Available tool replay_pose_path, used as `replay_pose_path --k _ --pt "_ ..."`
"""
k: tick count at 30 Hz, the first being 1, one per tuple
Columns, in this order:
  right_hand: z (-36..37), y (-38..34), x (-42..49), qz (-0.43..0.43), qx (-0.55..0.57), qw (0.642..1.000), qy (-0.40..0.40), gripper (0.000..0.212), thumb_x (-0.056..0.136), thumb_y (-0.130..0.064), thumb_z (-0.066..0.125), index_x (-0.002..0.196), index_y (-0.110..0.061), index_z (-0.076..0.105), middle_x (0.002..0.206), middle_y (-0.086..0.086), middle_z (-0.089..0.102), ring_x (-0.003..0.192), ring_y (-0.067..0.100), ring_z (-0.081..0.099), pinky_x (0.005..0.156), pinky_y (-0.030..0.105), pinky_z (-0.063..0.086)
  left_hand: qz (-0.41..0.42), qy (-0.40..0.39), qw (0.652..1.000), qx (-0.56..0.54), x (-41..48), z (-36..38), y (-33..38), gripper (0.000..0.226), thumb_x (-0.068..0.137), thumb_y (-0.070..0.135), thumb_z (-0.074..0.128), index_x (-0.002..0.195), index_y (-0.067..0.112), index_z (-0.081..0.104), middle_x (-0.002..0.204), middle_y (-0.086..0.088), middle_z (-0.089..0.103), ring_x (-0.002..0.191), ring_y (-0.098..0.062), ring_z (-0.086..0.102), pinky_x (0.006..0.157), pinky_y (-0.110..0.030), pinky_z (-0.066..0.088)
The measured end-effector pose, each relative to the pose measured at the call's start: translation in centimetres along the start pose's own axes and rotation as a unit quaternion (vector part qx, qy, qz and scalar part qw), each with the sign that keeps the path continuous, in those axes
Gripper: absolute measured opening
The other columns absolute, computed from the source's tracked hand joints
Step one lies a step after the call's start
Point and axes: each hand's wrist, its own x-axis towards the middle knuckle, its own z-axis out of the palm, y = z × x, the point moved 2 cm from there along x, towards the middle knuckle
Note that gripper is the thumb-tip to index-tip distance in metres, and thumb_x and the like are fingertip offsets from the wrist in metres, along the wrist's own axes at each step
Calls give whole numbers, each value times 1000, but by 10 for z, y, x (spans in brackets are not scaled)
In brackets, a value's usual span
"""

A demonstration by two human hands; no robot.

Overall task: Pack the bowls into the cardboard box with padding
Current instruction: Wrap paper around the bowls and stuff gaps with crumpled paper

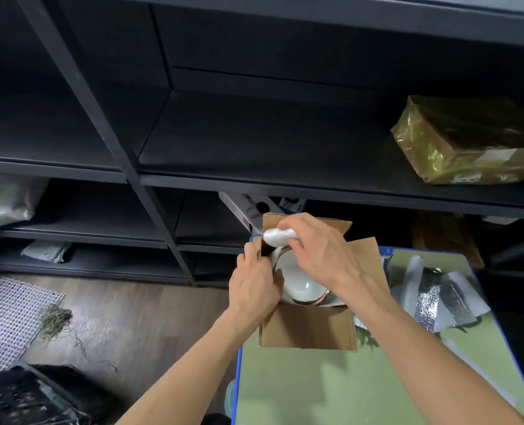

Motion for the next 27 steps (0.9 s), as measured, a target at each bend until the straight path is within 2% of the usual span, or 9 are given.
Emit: replay_pose_path --k 3,6,11,14,16,18,21,24,27 --pt "14 3 15 -46 -47 997 -48 35 89 0 52 115 -20 62 118 -5 59 103 22 58 78 41 50 0 -3 999 -48 -4 0 -5 26 96 34 52 113 15 59 111 -1 34 96 -23 42 70 -31 41" --pt "20 10 20 -70 -83 992 -69 34 85 2 55 107 -22 64 110 -3 59 97 25 58 71 43 51 -5 -8 999 -50 -5 0 -8 28 97 38 50 112 16 60 114 -2 36 100 -23 44 74 -32 43" --pt "15 12 21 -95 -173 977 -86 35 83 -3 60 106 -29 65 106 -10 59 94 19 54 62 36 48 -23 -5 998 -54 -5 2 -9 30 98 39 47 120 21 58 112 0 34 91 -19 36 70 -33 41" --pt "22 3 22 -117 -172 975 -79 34 81 -5 65 105 -28 67 99 -8 63 89 21 55 60 33 46 -21 0 997 -70 -4 4 -7 29 97 38 48 118 20 58 115 -2 36 92 -19 39 69 -32 37" --pt "36 -1 24 -121 -187 970 -96 36 82 -7 66 111 -27 61 97 -9 64 91 20 55 66 31 45 -16 12 997 -78 -4 5 -6 28 98 36 48 117 19 59 115 -2 38 92 -20 41 69 -31 37" --pt "47 0 27 -110 -176 973 -98 35 85 -8 64 113 -25 53 97 -7 62 93 19 54 65 29 42 -13 16 997 -75 -5 5 -8 26 98 34 48 116 20 59 111 -2 37 89 -19 39 68 -31 38" --pt "58 5 25 -103 -124 982 -99 22 92 -12 59 111 -21 53 108 -5 56 96 19 57 68 35 52 -3 9 997 -81 -6 7 -13 27 97 34 48 119 21 57 103 2 31 88 -18 37 68 -32 42" --pt "59 15 16 -88 -94 989 -75 25 100 -17 53 124 -20 57 122 -4 48 93 19 61 67 36 56 16 -6 996 -90 -6 11 -21 32 96 37 49 125 25 55 102 3 30 88 -20 41 72 -36 50" --pt "57 21 12 -67 -102 992 -32 29 99 -15 56 127 -22 56 117 -5 53 86 16 61 61 31 54 22 -15 995 -96 -7 10 -22 40 97 42 49 134 28 51 103 3 31 90 -20 44 74 -37 52"
